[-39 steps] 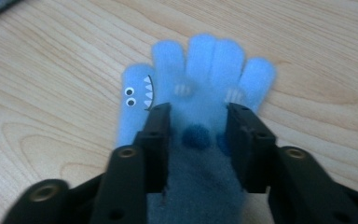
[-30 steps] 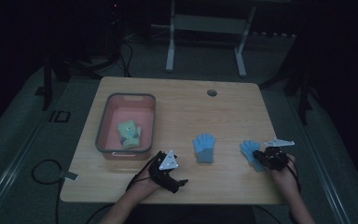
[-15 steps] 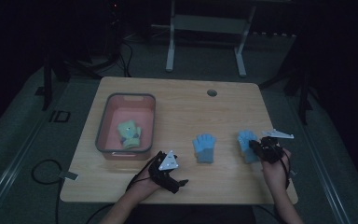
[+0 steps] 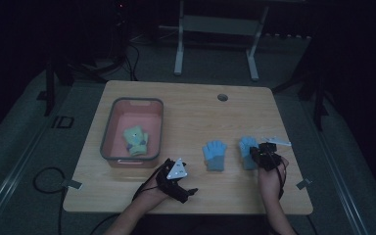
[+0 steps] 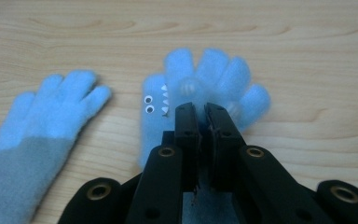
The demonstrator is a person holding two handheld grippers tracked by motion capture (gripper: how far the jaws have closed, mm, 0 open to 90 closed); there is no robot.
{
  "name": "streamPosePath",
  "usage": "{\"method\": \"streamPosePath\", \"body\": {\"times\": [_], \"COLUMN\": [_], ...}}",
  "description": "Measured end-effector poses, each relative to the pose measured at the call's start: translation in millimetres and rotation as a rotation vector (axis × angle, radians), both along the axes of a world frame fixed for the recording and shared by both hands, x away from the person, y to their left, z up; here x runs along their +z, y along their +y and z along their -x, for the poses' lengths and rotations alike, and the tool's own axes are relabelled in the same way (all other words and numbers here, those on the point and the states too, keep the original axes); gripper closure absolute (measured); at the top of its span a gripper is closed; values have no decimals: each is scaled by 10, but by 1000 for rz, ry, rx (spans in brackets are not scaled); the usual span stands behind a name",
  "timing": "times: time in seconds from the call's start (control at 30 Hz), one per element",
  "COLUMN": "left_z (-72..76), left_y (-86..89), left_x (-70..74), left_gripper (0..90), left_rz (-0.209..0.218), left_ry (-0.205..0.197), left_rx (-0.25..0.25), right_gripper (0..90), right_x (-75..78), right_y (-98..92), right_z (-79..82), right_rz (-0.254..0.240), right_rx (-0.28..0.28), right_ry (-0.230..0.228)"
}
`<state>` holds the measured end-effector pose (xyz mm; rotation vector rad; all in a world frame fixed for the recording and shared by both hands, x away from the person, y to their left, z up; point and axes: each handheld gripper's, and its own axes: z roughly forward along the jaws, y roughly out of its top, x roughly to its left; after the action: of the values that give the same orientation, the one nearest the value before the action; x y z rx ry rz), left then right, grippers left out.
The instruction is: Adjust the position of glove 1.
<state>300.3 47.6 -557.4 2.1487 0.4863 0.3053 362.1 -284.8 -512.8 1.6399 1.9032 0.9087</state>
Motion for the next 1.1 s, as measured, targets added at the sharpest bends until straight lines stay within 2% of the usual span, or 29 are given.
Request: {"method": "streamPosePath", "body": {"times": [0.13,0.2,0.3,0.5,0.63,0.73,0.83,0.97,1.1], "left_z": [1,2,7,7,9,7,6,5,3], "left_y": [1,3,3,2,9,12,7,9,8], "left_x": [1,3,4,3,9,9,5,7,5], "left_gripper": [17,18,18,18,18,18,18,17,18], "left_rz": [-1,-3,-3,-6,-5,-4,-8,-7,-9], "left_ry": [-1,-3,-4,-3,-5,-4,-3,-2,-3], "left_rx": [-1,-1,-2,-8,-9,-8,-11,-12,-10], "right_gripper": [843,842,842,832,787,726,695,688,668], "right_x": [-68,-94,-150,-250,-354,-312,-236,-128,-20], "right_y": [123,220,279,218,200,170,135,44,-44], "right_z": [-22,-28,-38,-54,-74,-70,-74,-88,-117], "right_rz": [-24,0,-7,-18,-14,-32,-29,-30,-21], "right_rx": [-2,4,-5,-59,-54,-49,-26,1,49], "right_ry": [10,3,1,16,32,29,21,16,3]}}
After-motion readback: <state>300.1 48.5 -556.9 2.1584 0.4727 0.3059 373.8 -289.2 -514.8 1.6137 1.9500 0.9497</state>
